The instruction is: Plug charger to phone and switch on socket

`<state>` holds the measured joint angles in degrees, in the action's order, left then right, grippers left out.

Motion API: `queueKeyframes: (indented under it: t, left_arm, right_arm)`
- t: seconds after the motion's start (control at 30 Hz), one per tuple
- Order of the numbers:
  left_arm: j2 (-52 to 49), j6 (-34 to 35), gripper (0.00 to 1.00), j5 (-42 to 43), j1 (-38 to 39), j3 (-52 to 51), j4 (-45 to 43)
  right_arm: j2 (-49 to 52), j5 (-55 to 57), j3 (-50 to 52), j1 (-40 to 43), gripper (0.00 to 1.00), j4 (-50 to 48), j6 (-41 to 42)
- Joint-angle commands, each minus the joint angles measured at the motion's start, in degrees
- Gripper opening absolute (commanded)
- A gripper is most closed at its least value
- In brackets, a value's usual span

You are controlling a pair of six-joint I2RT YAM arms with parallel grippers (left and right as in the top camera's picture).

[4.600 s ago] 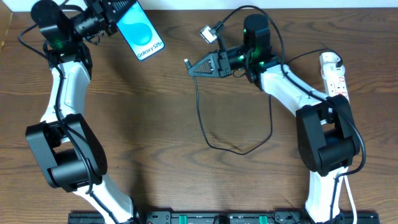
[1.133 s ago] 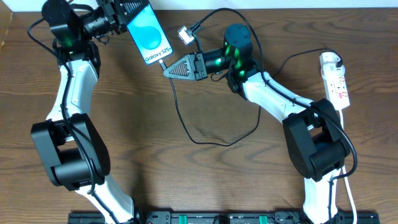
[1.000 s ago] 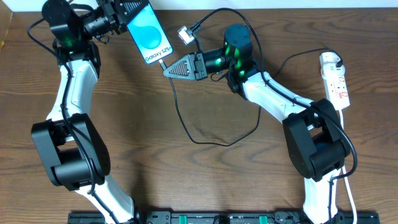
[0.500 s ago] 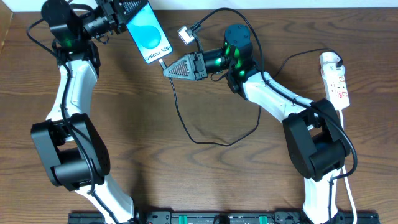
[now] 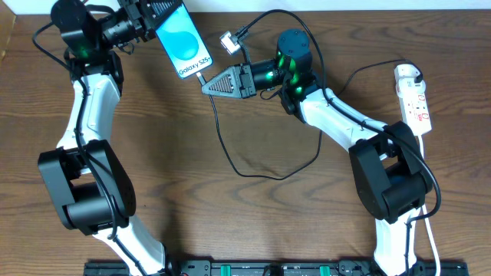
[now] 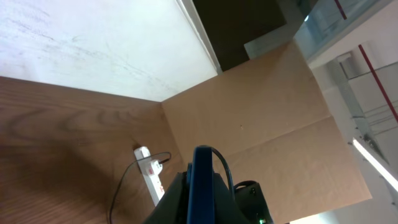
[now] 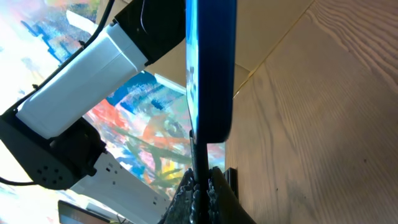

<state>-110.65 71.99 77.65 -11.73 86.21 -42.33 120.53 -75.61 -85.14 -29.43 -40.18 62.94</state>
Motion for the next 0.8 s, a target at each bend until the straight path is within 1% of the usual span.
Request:
queueKeyframes:
  t: [0.0, 0.77]
  left_arm:
    - [2.08, -0.63, 0.07, 0.68, -0.46, 1.22, -0.61]
    - [2.08, 0.24, 0.07, 0.50, 0.81, 1.22, -0.20]
  right_arm:
    - [0.33, 0.50, -0.76, 0.52, 0.01, -0.42, -0.70]
    - [0.33, 1.57, -0.76, 0.59, 0.01, -0.39, -0.83]
